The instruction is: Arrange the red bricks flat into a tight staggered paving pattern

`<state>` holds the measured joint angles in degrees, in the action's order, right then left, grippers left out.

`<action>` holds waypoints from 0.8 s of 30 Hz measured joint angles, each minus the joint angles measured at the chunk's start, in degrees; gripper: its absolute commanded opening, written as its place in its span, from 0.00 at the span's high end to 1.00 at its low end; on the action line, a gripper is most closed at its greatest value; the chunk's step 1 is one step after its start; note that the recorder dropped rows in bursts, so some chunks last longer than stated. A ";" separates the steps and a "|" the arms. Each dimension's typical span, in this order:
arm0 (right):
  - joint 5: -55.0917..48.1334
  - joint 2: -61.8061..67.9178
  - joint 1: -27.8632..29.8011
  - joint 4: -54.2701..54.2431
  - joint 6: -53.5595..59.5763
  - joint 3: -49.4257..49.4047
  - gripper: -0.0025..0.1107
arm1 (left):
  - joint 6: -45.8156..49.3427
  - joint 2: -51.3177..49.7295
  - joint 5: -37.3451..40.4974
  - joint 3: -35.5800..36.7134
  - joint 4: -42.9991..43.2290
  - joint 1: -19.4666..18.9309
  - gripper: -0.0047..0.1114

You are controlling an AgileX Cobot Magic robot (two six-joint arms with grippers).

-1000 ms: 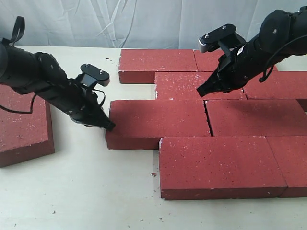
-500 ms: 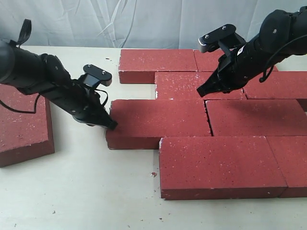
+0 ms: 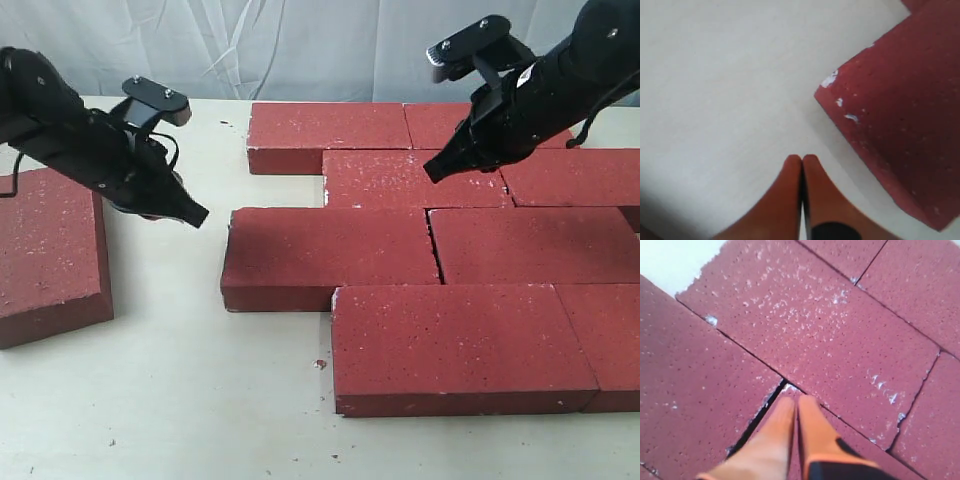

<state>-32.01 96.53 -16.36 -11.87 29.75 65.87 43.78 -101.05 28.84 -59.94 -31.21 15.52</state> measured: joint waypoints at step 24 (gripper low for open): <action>-8.67 1.92 -16.74 -25.96 29.72 7.83 0.98 | -12.82 8.45 -2.40 -9.26 12.85 -19.08 0.96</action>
<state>-40.68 98.45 -33.11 -37.83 59.47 73.70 30.96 -92.60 26.43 -69.20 -18.36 -3.55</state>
